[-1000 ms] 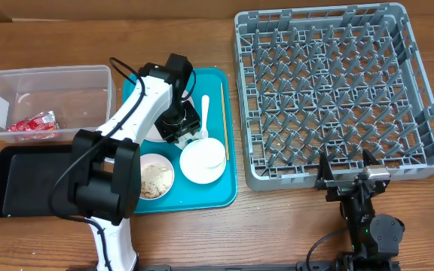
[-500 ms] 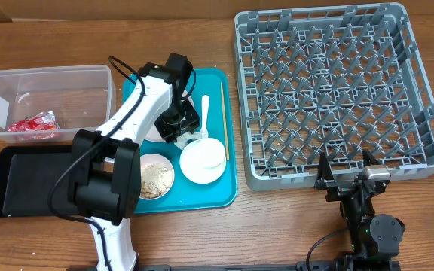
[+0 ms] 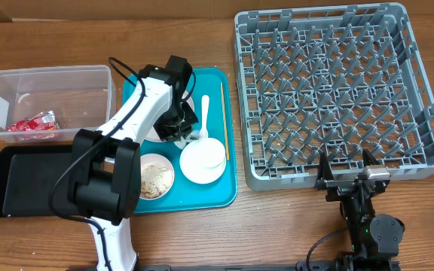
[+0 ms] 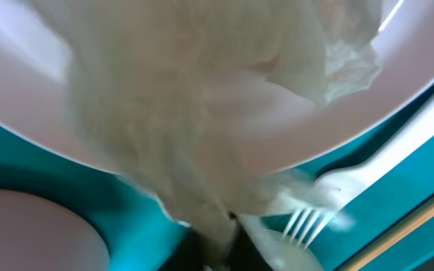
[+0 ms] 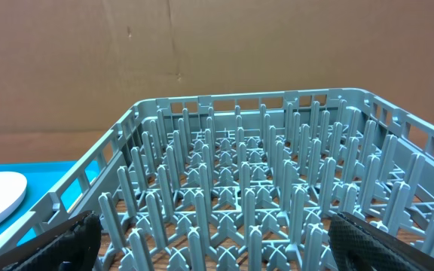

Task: Sort waste into correct bins and load items into the dishwasher rack
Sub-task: 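Carry the crumpled tissue left and drop it into the clear bin, then return the left gripper to the plate and grasp remaining tissue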

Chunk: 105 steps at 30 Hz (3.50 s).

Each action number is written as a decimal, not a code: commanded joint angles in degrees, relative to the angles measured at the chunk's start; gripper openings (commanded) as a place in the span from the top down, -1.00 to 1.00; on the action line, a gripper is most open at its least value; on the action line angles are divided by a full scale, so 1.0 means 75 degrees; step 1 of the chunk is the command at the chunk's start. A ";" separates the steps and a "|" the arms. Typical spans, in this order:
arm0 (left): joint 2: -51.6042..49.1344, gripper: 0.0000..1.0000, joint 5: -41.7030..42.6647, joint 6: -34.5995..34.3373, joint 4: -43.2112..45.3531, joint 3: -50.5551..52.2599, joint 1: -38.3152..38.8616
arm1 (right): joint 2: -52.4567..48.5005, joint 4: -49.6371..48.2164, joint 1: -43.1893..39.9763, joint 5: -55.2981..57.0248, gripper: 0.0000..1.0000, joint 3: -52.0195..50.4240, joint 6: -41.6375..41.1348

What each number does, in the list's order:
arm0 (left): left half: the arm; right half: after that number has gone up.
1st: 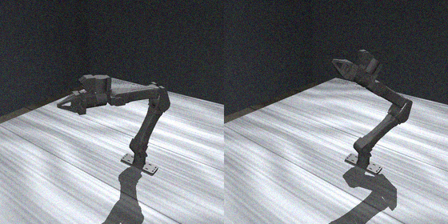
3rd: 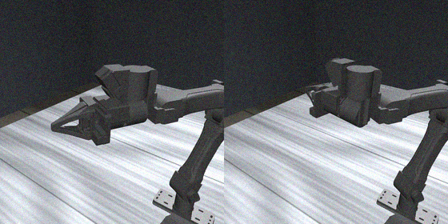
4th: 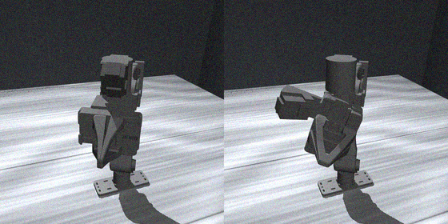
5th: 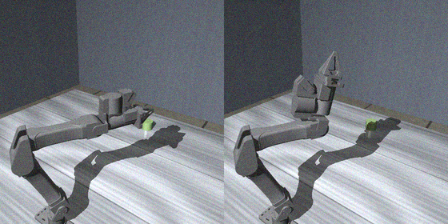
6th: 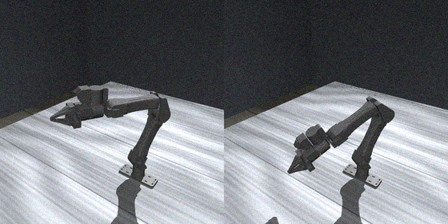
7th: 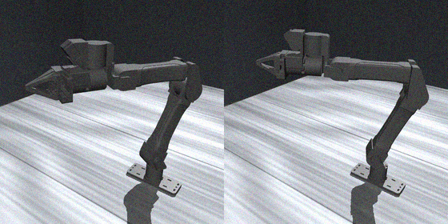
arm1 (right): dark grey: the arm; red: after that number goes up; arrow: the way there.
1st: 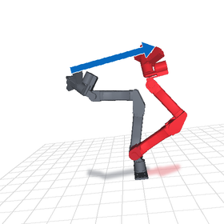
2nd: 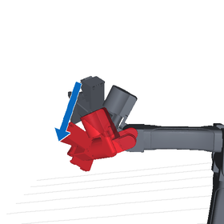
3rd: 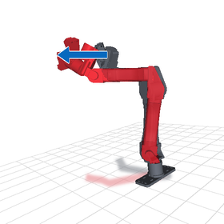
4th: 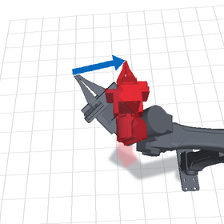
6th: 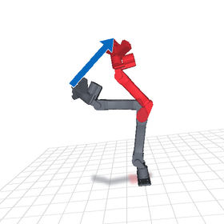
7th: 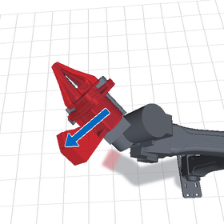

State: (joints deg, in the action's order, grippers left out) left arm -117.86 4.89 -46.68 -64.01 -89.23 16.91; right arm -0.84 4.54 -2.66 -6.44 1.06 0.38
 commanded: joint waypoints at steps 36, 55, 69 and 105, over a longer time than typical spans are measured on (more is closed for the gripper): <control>0.0131 0.92 -0.0912 0.2261 -0.2200 -0.4284 -0.4450 | 0.0090 -0.0041 -0.0055 0.0044 -1.00 -0.0082 -0.0029; 0.0119 0.42 -0.1705 0.2684 0.1142 -0.1524 -0.5155 | 0.0090 -0.0041 -0.0055 0.0044 -1.00 -0.0082 -0.0029; 0.0597 -0.21 0.0175 0.3214 0.0017 -0.2751 -0.4954 | 0.0090 -0.0044 -0.0055 0.0047 -0.99 -0.0082 -0.0029; -0.0758 -0.07 -0.0271 0.2503 -0.1332 -0.2862 -0.0466 | 0.0090 -0.0041 -0.0055 0.0044 -1.00 -0.0082 -0.0029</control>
State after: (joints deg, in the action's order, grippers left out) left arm -121.19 4.19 -26.37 -74.70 -110.91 13.78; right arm -0.84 4.54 -2.66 -6.44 1.06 0.43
